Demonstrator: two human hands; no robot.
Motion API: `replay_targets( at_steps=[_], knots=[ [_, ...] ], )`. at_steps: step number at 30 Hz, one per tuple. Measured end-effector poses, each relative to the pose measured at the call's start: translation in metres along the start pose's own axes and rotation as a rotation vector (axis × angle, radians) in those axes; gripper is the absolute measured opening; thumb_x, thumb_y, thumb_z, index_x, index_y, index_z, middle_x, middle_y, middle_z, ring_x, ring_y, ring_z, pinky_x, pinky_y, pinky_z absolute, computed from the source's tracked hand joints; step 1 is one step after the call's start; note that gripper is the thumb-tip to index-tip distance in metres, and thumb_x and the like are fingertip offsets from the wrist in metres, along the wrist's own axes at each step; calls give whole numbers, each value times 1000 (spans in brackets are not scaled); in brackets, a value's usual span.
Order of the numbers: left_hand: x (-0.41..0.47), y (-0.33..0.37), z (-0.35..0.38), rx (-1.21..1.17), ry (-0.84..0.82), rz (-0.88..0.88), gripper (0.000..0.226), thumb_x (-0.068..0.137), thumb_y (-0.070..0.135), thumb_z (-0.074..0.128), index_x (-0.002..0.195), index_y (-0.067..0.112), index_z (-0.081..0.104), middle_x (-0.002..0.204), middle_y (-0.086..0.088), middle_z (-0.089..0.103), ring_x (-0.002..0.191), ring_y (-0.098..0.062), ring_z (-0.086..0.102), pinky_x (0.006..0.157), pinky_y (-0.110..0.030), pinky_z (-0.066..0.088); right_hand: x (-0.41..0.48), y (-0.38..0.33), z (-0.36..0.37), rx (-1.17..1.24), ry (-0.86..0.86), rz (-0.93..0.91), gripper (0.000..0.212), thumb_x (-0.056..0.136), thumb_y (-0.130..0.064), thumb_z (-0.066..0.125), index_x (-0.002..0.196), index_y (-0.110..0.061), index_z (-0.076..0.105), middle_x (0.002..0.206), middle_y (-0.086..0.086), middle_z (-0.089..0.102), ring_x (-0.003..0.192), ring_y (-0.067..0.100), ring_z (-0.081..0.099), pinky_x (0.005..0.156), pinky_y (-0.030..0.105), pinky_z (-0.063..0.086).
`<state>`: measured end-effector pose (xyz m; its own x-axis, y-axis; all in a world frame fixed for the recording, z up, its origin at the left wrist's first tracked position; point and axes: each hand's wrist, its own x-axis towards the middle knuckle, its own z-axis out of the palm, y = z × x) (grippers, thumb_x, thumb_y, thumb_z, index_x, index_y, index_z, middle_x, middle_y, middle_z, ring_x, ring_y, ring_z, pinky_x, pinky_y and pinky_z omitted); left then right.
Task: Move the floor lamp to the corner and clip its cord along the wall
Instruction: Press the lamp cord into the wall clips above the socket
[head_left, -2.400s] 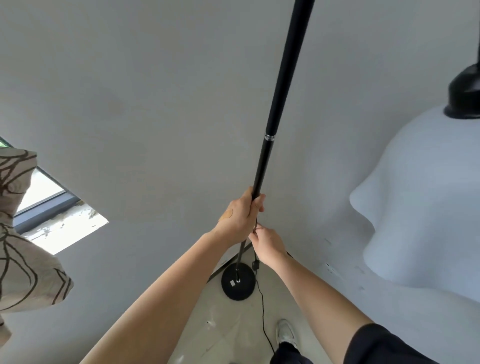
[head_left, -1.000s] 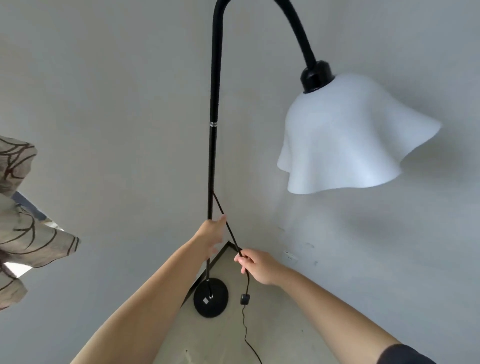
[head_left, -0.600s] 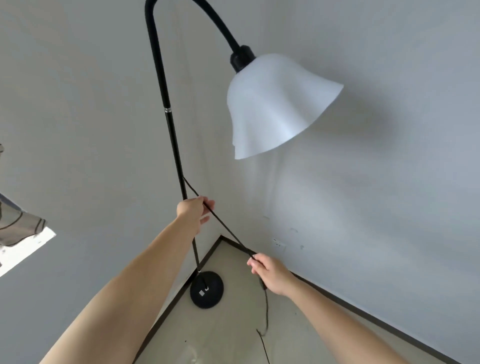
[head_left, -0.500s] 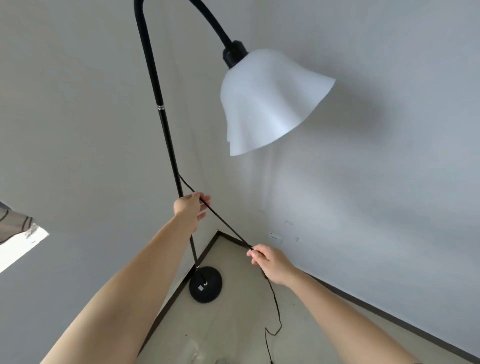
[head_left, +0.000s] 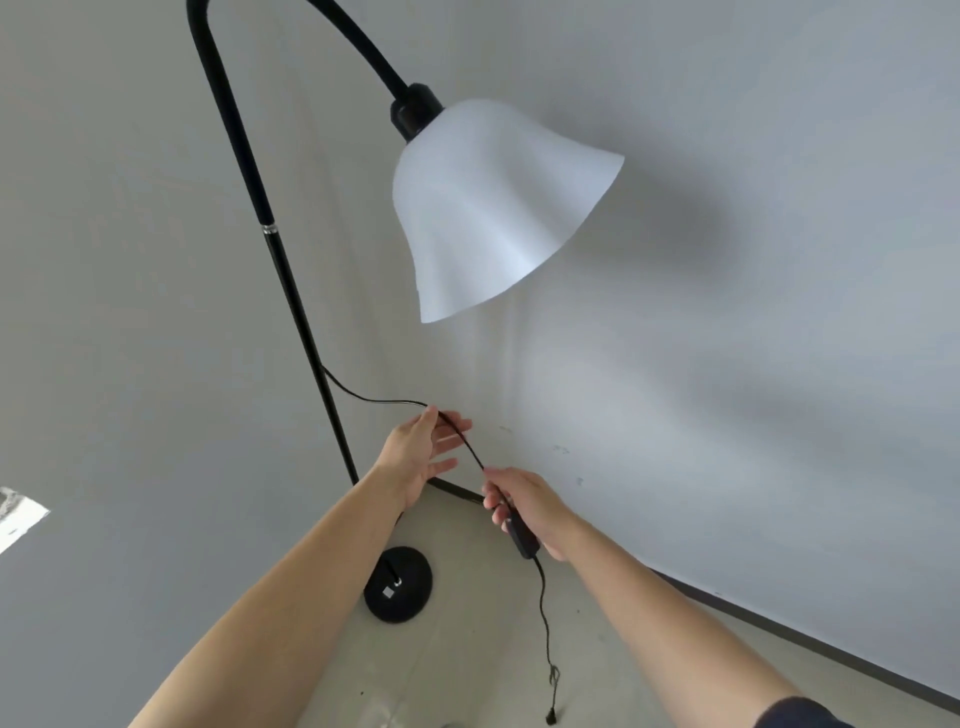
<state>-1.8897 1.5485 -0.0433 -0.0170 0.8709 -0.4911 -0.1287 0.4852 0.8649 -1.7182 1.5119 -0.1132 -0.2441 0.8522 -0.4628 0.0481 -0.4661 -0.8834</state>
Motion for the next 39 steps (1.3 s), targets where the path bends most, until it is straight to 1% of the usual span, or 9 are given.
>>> replay_targets(
  at_steps=[5,11,14,17,20,22,25,32,39],
  knots=[
    [42,17,-18,-48,143,83,32,105,31,42,103,12,69,96,0,79,96,-17,73,89,-40,57,16,3,11,-208,-171,134,62,81,-76,54,92,-16,66,66,3,62,54,16,58,55,24,51],
    [84,18,-40,-69,318,76,31,105,30,42,97,16,68,97,-1,77,94,-16,71,88,-38,58,32,27,3,-483,-8,93,47,81,-69,56,77,-21,56,58,-7,51,51,8,50,66,29,43],
    [89,-4,-41,107,172,-6,29,103,33,47,108,14,67,110,-1,72,105,-20,66,88,-39,56,41,24,-3,-475,95,109,39,82,-62,54,67,-25,51,51,-16,41,47,6,39,58,29,32],
    [87,-25,-36,268,-78,-225,39,97,45,55,108,11,69,109,-3,69,104,-21,63,81,-40,55,50,19,-1,-500,99,143,36,74,-48,62,61,-23,39,52,-12,37,48,12,36,53,30,26],
    [85,-41,-31,368,-241,-318,41,91,51,62,107,15,75,107,0,74,104,-18,65,77,-36,56,58,15,4,-575,37,139,31,70,-37,64,66,-22,38,57,-8,39,50,12,37,52,29,28],
    [88,-48,-29,405,-251,-292,33,90,45,68,108,18,75,103,1,76,99,-16,66,73,-31,54,61,13,5,-593,23,147,25,69,-35,65,69,-22,44,62,-6,43,54,14,41,54,28,32],
    [96,-55,-27,398,-188,-199,28,89,29,72,113,14,72,99,-2,75,86,-13,64,62,-25,47,61,12,2,-589,48,129,22,68,-37,66,68,-24,48,62,-10,47,56,12,44,56,27,34],
    [103,-74,7,283,-45,-141,26,87,25,75,109,12,71,96,-6,71,83,-14,60,66,-30,47,42,19,-31,-642,153,63,19,74,-44,64,86,-30,65,67,-13,54,56,6,51,53,21,40],
    [108,-83,33,232,213,-140,12,90,22,71,99,16,65,76,-1,62,67,-15,52,58,-29,45,2,60,-83,-770,179,162,12,81,-33,47,79,-26,57,72,-5,64,54,15,56,50,30,51]
  ],
)
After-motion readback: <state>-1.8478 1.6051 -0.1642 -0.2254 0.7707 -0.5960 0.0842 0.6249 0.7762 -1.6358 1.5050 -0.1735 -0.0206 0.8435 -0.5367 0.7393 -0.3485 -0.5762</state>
